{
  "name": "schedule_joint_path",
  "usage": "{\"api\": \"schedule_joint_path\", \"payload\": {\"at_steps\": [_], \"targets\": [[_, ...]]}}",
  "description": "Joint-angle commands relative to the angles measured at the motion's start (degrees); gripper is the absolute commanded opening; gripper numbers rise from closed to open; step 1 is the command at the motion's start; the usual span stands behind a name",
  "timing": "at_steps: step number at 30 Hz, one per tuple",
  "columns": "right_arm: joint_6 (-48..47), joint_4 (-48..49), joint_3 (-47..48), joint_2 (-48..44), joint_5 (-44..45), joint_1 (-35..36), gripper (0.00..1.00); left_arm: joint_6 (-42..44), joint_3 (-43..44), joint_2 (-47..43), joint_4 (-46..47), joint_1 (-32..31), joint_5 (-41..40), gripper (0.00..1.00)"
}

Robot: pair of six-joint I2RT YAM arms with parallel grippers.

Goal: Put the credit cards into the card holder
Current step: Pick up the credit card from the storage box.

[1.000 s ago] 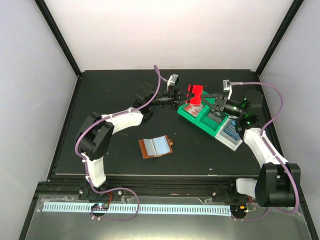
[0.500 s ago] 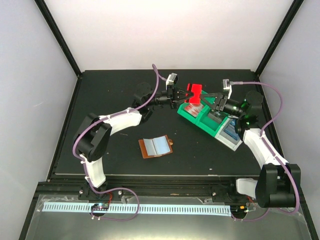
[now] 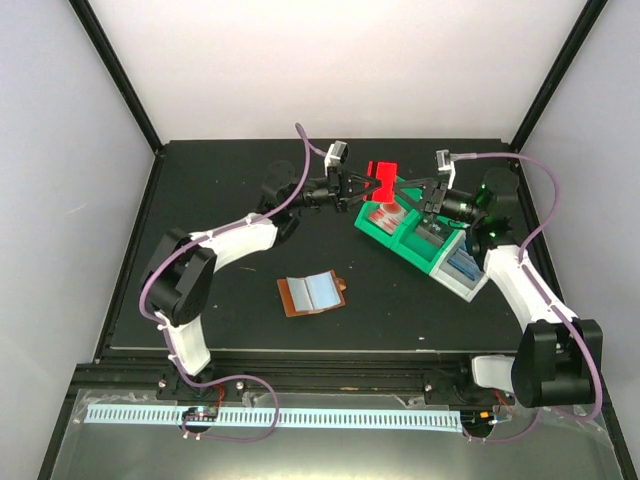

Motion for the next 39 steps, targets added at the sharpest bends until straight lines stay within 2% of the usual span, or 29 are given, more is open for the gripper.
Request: {"api": "schedule_joint_path", "payload": {"at_steps": [1, 8, 15, 20, 25, 28, 33, 39], "targets": [[0.53, -2.53, 1.68, 2.55, 0.38, 2.65, 0.22, 5.44, 1.41, -5.37, 0.78, -1.45, 2.75, 0.02], [4.09, 0.92, 3.98, 3.88, -0.45, 3.74, 0.19, 7.20, 0.51, -5.68, -2.41, -1.42, 2.89, 0.02], [5.89, 2.61, 5.82, 3.87, -1.02, 3.74, 0.02, 7.48, -0.21, -5.79, -3.46, -1.08, 2.47, 0.01], [6.54, 1.71, 7.08, 2.96, 1.66, 3.71, 0.01, 7.37, -2.21, -6.24, -4.63, 0.13, 1.07, 0.09], [7.13, -4.62, 10.56, 3.01, 4.26, 3.67, 0.01, 3.92, -4.70, -5.26, -1.32, 1.21, 0.88, 0.12], [8.14, -6.54, 11.62, 3.18, 5.50, 3.67, 0.01, 2.11, -6.15, -4.61, 0.94, 1.52, 0.68, 0.11], [8.79, -9.34, 12.71, 4.04, 7.23, 3.68, 0.01, 1.57, -8.17, -4.48, 1.94, 2.26, -0.14, 0.02], [7.24, -10.16, 16.38, 5.40, 10.81, 2.27, 0.01, 3.59, -11.10, -5.57, 0.62, 2.40, -0.06, 0.02]]}}
